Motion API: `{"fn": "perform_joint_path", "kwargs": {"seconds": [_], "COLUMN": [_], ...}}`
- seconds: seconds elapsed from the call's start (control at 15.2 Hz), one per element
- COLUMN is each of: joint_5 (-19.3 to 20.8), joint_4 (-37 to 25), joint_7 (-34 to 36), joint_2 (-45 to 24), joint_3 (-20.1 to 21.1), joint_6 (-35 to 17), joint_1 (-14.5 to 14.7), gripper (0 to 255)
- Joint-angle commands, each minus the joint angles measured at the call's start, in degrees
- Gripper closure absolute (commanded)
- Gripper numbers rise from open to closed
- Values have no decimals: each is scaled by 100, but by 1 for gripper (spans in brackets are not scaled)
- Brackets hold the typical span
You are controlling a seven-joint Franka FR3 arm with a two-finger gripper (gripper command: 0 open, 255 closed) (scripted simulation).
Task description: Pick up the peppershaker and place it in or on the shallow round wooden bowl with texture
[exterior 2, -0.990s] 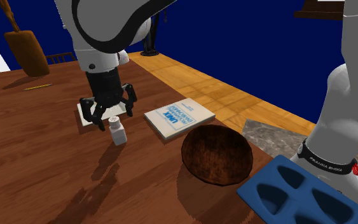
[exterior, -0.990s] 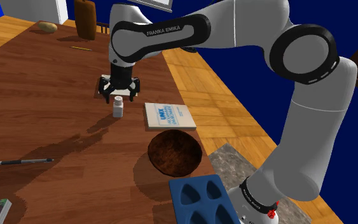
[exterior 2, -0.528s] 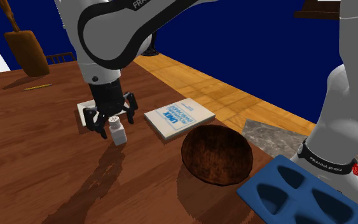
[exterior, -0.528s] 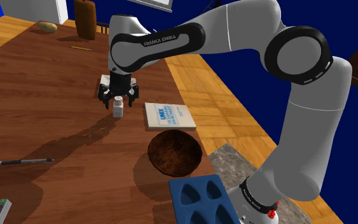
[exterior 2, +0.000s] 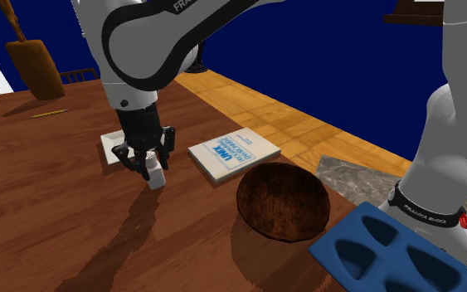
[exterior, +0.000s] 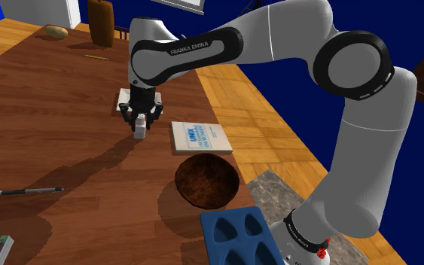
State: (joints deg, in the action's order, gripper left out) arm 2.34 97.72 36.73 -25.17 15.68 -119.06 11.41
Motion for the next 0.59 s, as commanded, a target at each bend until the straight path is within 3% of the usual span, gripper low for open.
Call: {"fn": "perform_joint_path", "kwargs": {"seconds": [0.0, 0.53], "joint_5": [0, -9], "joint_4": [1, -28], "joint_7": [0, -2], "joint_2": [-2, 32], "joint_3": [0, 5], "joint_6": [0, 62], "joint_1": [0, -3], "gripper": [255, 255]}}
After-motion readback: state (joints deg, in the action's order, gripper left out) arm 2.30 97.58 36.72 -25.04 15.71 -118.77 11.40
